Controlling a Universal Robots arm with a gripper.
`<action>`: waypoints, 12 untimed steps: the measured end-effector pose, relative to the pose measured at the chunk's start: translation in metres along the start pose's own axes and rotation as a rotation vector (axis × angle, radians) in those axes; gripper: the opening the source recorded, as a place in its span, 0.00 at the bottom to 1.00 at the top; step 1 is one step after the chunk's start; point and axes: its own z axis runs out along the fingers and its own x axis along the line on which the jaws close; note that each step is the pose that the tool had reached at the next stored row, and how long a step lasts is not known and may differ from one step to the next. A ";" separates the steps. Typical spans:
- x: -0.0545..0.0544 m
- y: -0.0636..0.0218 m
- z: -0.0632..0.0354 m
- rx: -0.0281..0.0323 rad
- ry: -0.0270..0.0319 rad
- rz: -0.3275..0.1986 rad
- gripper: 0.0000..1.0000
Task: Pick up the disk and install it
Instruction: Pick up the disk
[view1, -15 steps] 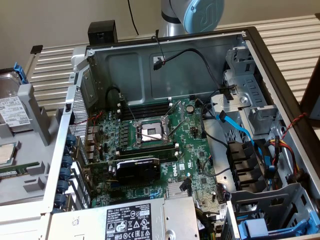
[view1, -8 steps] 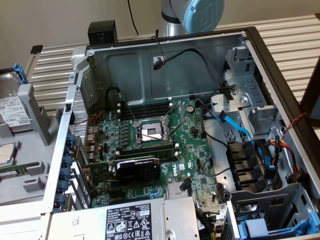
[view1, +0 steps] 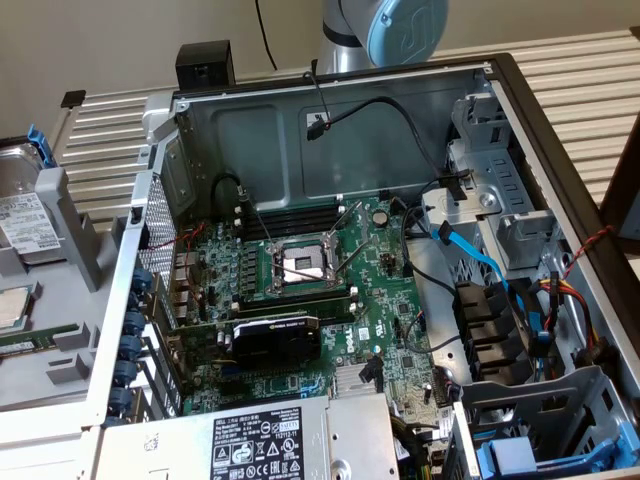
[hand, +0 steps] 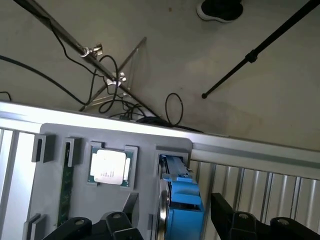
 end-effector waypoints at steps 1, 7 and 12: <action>0.000 0.0000 0.0015 -0.0004 -0.0001 0.000 0.67; 0.000 -0.0001 0.0039 -0.0037 -0.0005 -0.001 0.67; -0.003 -0.0015 0.0042 -0.0038 -0.0006 -0.001 0.67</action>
